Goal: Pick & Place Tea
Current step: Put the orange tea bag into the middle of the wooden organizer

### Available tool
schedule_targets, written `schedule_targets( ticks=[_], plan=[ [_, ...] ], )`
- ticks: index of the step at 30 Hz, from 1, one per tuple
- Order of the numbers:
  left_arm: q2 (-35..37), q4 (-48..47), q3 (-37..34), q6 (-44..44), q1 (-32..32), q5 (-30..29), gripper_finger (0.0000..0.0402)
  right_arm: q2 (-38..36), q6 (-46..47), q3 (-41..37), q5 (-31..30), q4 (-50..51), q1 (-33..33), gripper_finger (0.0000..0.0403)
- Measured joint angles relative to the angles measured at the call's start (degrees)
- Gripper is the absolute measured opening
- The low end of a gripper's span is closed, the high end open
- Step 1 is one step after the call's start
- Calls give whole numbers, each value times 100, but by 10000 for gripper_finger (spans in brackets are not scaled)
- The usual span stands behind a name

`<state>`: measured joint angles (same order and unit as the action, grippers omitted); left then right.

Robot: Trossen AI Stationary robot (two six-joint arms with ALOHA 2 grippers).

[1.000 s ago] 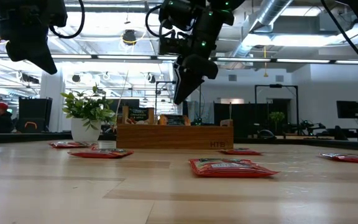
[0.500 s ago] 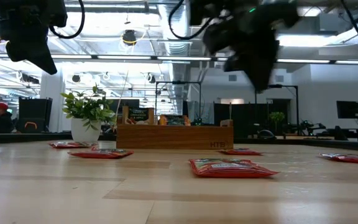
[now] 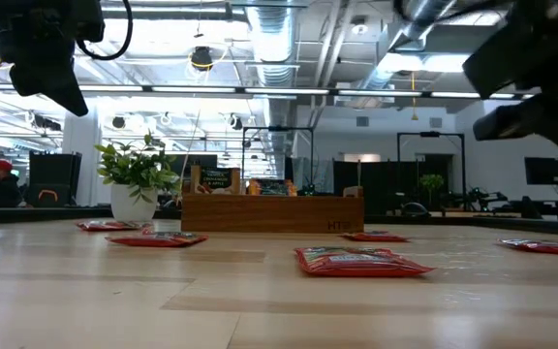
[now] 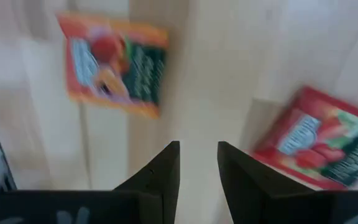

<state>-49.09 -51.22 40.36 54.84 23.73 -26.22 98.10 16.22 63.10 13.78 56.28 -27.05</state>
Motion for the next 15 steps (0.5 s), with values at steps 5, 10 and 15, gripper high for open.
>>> schedule_targets(
  ticks=[5,10,15],
  plan=[
    [-1,66,0,3,0,17,0,-237,586,-280,-156,-998,-274,100],
    [-1,175,0,3,1,155,0,17,633,-288,-348,-1256,-525,100],
    [-1,192,0,6,0,155,0,490,628,-295,-378,-1267,-596,100]
  ],
)
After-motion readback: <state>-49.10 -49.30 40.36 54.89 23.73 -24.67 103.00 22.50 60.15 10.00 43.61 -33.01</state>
